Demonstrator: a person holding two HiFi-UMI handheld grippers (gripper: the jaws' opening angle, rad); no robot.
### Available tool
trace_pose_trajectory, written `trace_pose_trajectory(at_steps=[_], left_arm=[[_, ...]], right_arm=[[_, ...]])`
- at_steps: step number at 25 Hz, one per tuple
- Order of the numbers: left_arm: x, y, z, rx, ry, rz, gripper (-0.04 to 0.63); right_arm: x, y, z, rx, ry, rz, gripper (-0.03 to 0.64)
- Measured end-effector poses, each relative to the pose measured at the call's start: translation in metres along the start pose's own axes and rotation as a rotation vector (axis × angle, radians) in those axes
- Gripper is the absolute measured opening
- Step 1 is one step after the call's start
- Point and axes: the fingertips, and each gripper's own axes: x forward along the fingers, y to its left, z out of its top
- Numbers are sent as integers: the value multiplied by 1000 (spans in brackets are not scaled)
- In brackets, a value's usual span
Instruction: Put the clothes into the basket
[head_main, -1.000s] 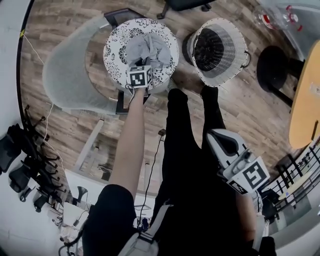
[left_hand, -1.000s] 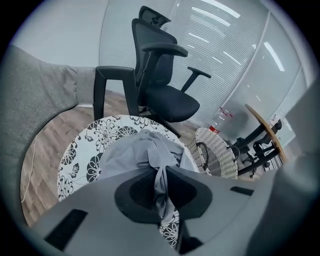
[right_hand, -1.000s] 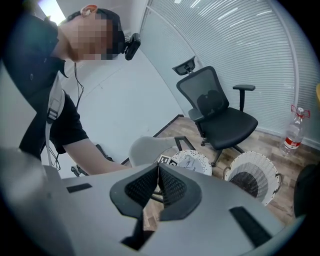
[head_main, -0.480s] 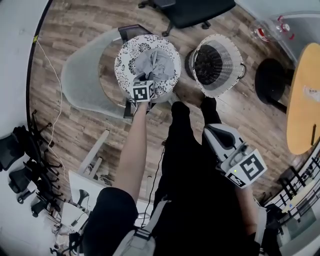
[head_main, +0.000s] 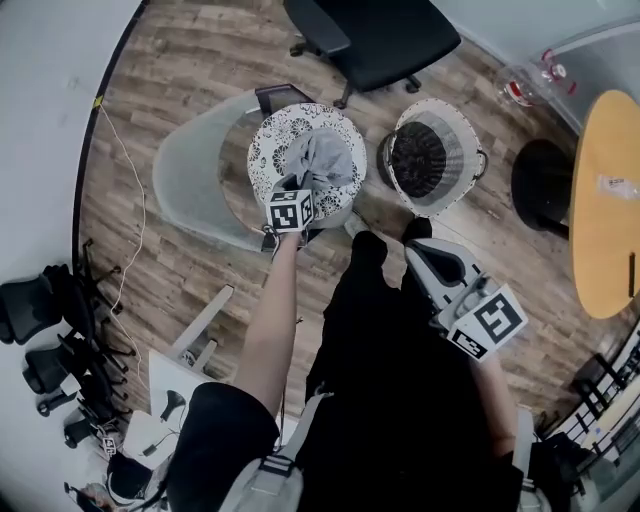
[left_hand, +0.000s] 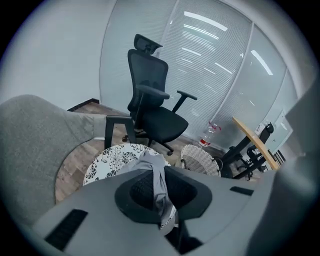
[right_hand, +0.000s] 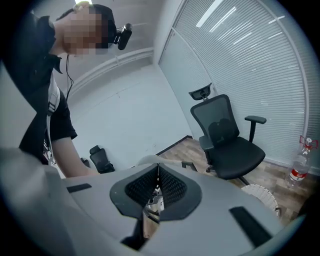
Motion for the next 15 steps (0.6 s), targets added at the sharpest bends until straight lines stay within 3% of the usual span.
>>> trace_pose_trajectory(at_steps=[8,15], left_arm=[[-35,-19,36,41,-126,-30,40],[-79,-42,68,23,-228,-54,38]], right_arm=[[-11,2,12,-30,-55,1,17],[-23,0,18,-34,-96,-5,17]])
